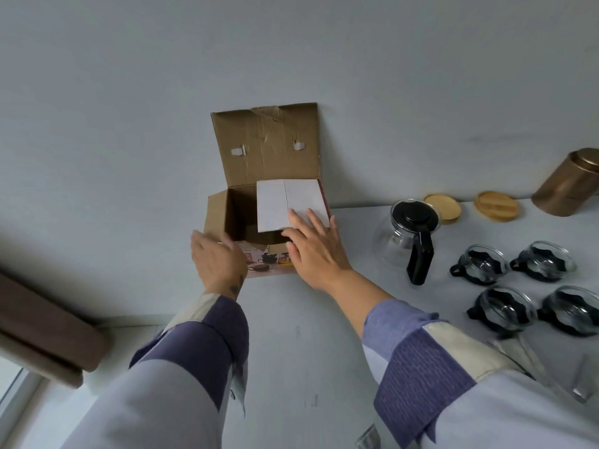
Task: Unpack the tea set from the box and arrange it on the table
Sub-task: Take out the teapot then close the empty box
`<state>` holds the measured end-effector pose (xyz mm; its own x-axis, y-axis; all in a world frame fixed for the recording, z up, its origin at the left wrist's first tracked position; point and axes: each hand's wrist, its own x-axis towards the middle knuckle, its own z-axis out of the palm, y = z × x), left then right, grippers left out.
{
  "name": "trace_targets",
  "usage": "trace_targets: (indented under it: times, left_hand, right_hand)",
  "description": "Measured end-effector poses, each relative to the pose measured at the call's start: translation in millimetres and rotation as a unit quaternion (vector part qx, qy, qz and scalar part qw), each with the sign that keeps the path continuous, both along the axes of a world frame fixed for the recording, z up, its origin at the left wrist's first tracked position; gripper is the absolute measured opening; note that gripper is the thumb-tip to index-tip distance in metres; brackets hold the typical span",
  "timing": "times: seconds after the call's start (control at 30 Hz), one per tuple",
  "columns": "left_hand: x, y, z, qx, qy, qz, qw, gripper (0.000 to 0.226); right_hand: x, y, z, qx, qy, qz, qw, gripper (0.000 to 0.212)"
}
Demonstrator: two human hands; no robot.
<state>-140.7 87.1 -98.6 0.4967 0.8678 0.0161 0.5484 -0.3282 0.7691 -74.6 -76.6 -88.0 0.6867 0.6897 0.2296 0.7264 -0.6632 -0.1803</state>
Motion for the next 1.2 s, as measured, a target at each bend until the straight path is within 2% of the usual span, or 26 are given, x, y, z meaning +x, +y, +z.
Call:
trace_targets:
  times: [0.07,0.1,0.17,0.23,0.3,0.37,0.43,0.5,0.57,0.83,0.93,1.03,1.2]
  left_hand:
    - [1.1,4.9,4.3,-0.055,-0.028,0.045,0.997,0.025]
    - [2.4,6.2,7.0,-0.056,-0.042,0.043,0.997,0.026]
    - [3.2,3.4,16.5,-0.018,-0.085,0.025,0.996,0.037]
    - [3.7,-1.3,25.3,0.034,-0.139,-0.011,0.990,0.042]
    - [6.4,-6.8,31.2,0.071,-0.153,-0.068,0.983,0.040]
    - [11.9,-8.3,31.3,0.075,-0.118,-0.127,0.982,0.040]
    - [17.6,-4.8,25.0,0.085,-0.047,-0.178,0.979,0.045]
    - [20.3,2.3,15.4,0.106,0.025,-0.217,0.970,0.050]
    - [20.7,6.8,7.3,0.126,0.062,-0.234,0.962,0.052]
    - [24.3,8.8,-2.3,0.180,0.092,-0.224,0.953,0.053]
    - [22.2,6.0,-1.4,0.162,0.075,-0.230,0.957,0.053]
    - [24.2,6.8,-2.1,0.161,0.070,-0.225,0.958,0.053]
    - [22.8,7.2,-1.8,0.176,0.069,-0.229,0.955,0.053]
  right_hand:
    - [3.1,-5.3,-2.9,0.054,0.003,0.017,0.998,0.028]
    - [6.6,-7.4,-4.2,0.085,0.008,0.009,0.996,0.026]
    - [15.7,-9.4,-4.1,0.159,0.021,-0.052,0.986,0.028]
    - [21.3,-9.4,1.9,0.219,0.082,-0.117,0.965,0.033]
    - [25.2,-9.0,4.8,0.230,0.130,-0.139,0.954,0.036]
    - [26.9,-8.0,6.4,0.222,0.111,-0.138,0.959,0.036]
    - [31.4,-4.7,6.2,0.228,0.100,-0.144,0.958,0.036]
    - [39.0,-0.2,6.1,0.245,0.118,-0.156,0.950,0.036]
    - [51.2,5.8,8.2,0.257,0.141,-0.165,0.942,0.036]
    - [125.6,37.7,28.1,0.294,0.307,-0.233,0.875,0.047]
    - [144.0,47.2,45.5,0.330,0.337,-0.226,0.852,0.051]
    - [143.4,52.6,57.6,0.377,0.318,-0.227,0.840,0.047]
    - [120.2,37.9,59.7,0.404,0.205,-0.222,0.864,0.033]
